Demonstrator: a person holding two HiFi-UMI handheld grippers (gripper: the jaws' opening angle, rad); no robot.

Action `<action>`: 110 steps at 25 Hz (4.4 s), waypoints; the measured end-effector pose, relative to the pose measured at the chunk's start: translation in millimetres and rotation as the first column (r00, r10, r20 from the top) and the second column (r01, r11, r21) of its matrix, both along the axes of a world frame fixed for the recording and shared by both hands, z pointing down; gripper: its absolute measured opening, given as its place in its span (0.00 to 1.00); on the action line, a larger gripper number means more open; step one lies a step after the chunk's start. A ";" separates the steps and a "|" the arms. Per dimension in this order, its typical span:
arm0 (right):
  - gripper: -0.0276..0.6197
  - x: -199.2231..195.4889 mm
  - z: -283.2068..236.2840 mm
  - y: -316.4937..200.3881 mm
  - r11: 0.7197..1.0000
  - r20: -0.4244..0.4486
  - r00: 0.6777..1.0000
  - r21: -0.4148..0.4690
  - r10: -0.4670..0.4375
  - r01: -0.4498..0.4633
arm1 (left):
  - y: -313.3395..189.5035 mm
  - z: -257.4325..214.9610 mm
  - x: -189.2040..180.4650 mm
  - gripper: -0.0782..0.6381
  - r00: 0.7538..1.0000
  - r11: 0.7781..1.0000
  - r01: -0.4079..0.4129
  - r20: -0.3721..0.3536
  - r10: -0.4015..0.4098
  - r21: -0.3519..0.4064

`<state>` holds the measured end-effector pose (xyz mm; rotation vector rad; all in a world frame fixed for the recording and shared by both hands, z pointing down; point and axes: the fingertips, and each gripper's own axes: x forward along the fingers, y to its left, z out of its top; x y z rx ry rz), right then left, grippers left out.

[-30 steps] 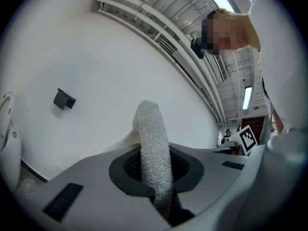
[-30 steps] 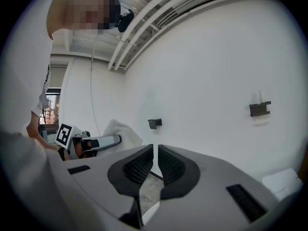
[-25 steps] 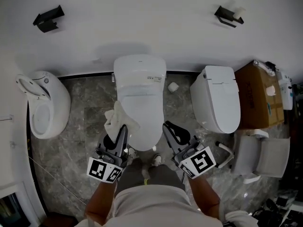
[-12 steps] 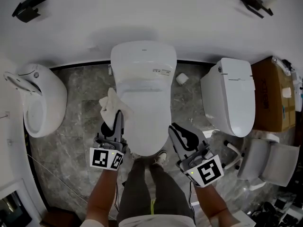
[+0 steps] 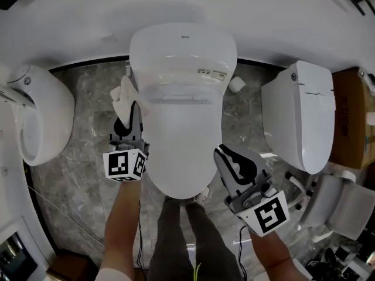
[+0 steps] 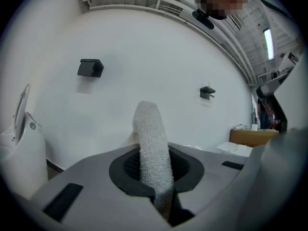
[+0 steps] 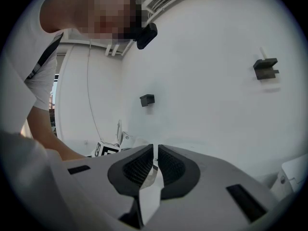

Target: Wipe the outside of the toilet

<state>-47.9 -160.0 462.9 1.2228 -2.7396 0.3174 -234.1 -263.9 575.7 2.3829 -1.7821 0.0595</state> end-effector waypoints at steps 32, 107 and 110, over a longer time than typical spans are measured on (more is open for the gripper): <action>0.13 82.2 122.2 -38.6 0.985 0.036 0.986 -0.065 0.161 -0.159 | -117.6 156.0 164.9 0.19 0.941 0.940 -0.318 0.079 0.329 -0.126; 0.13 32.7 -18.1 -82.0 0.983 0.057 0.982 -0.007 0.181 -0.181 | -214.7 24.3 91.6 0.19 0.918 0.898 -0.299 0.159 0.363 -0.323; 0.13 43.3 -15.2 -78.9 0.981 0.056 0.980 -0.012 0.193 -0.193 | -208.8 31.3 113.5 0.19 0.911 0.891 -0.312 0.163 0.379 -0.331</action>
